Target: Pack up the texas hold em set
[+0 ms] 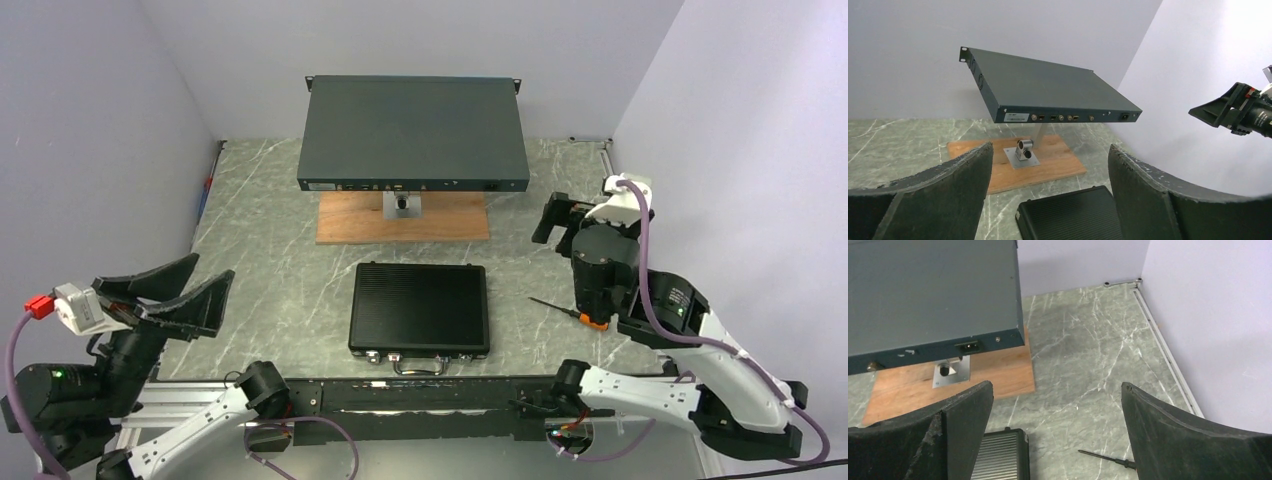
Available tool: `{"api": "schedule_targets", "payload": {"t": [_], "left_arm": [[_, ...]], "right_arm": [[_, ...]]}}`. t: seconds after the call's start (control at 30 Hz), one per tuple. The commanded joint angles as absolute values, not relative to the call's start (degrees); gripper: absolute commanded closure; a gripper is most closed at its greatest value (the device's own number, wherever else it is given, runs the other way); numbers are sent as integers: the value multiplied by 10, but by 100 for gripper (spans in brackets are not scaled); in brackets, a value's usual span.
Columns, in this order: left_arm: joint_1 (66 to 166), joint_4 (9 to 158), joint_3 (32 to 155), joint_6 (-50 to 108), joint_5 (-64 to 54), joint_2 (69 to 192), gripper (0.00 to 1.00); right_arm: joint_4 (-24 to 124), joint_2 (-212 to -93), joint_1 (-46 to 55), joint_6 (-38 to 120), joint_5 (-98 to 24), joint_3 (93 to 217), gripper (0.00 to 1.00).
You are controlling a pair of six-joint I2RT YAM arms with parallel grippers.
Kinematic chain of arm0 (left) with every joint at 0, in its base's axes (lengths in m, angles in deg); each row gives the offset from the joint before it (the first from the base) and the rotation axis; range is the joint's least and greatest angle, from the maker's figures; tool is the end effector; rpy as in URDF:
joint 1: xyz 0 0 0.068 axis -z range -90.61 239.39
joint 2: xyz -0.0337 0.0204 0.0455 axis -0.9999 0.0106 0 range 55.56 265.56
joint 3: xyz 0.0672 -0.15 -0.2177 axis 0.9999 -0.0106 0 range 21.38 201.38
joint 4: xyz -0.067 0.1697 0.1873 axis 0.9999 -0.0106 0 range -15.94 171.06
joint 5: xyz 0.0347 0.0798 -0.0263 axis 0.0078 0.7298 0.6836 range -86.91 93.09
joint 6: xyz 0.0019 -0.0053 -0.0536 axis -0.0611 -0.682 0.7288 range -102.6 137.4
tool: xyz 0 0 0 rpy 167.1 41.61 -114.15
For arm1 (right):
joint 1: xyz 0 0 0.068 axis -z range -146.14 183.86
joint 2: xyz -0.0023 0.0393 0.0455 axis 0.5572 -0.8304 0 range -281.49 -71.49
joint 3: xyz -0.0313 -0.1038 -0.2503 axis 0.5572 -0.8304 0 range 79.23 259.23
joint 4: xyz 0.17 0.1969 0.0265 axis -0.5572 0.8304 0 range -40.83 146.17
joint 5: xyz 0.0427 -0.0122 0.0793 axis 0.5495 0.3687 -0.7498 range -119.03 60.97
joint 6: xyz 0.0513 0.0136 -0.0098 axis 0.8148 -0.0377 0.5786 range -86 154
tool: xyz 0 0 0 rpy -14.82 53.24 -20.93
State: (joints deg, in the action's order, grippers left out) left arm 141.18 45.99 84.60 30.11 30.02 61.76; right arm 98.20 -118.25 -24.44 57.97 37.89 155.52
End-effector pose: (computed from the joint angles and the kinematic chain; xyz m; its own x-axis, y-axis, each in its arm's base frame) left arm -0.0252 0.0582 0.4198 0.1287 -0.4805 -0.8675 0.4808 0.7953 -0.3692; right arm 0.0834 0.0727 0.4494 -0.1107 0.1238 -0.9861 0.1829 0.9778 0.1023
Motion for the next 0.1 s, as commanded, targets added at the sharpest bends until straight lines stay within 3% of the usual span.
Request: {"api": "schedule_targets", "payload": {"t": [0.0, 0.07], "left_arm": [[1411, 461, 839, 291, 310, 617, 13], [1411, 464, 837, 293, 307, 617, 13]], "right_arm": [[954, -1161, -244, 555, 349, 1555, 0], [962, -1157, -244, 560, 355, 1559, 0]]}}
